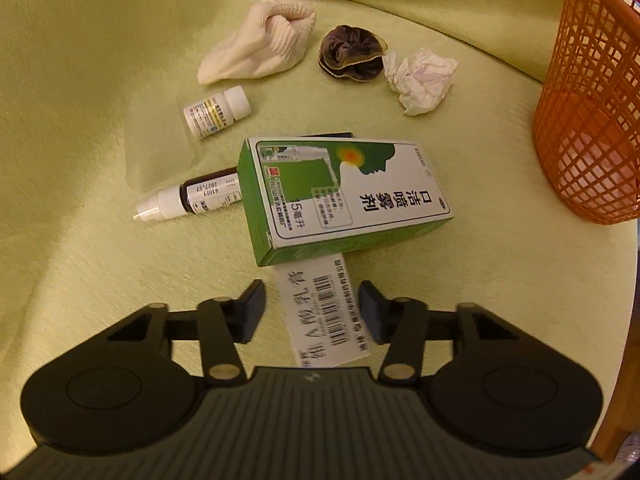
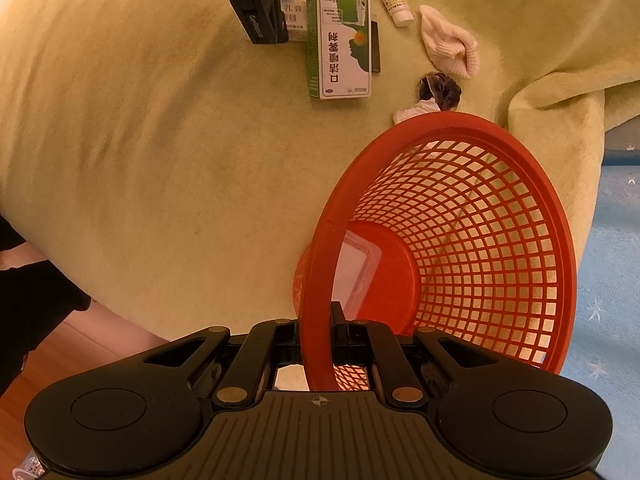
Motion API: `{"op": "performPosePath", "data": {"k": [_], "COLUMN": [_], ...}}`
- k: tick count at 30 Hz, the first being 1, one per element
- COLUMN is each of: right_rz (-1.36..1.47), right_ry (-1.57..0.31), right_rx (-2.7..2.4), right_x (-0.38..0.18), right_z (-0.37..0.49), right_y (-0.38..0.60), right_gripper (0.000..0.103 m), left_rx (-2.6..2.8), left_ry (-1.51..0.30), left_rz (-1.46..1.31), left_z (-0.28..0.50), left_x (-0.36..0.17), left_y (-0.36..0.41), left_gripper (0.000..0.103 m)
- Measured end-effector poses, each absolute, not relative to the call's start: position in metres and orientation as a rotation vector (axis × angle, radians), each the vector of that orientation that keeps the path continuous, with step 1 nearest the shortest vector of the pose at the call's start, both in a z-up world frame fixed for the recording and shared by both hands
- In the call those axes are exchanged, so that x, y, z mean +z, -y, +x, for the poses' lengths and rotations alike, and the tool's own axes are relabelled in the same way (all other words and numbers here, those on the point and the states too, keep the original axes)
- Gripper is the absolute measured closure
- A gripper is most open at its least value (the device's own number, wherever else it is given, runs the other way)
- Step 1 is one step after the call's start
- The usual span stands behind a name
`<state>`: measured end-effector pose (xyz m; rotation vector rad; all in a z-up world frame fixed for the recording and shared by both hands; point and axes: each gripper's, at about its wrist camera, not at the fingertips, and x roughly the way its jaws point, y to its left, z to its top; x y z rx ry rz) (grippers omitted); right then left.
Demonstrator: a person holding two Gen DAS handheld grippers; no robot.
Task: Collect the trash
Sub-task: 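Grasp the white barcode medicine box with the left gripper, then carry the white box to the wastebasket and release it inside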
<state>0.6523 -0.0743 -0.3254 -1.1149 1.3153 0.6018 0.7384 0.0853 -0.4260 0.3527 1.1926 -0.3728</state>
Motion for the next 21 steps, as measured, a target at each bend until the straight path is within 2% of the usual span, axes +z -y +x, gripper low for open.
{"op": "performPosePath", "data": {"k": [6, 21], "right_rz": [-1.115, -1.122], "right_ry": [-1.313, -1.308], "right_rx": [0.602, 0.617], "right_x": [-0.325, -0.325], "right_z": [0.652, 0.651], "right_y": [0.074, 0.071], "right_gripper": [0.1, 0.1], "left_rx": [-0.343, -0.286], "left_ry": [-1.207, -1.2], "left_rz": [0.343, 0.364], "left_z": [0.732, 0.713], "left_x": [-0.422, -0.416], "left_y": [-0.098, -0.128], "left_gripper": [0.07, 0.069]}}
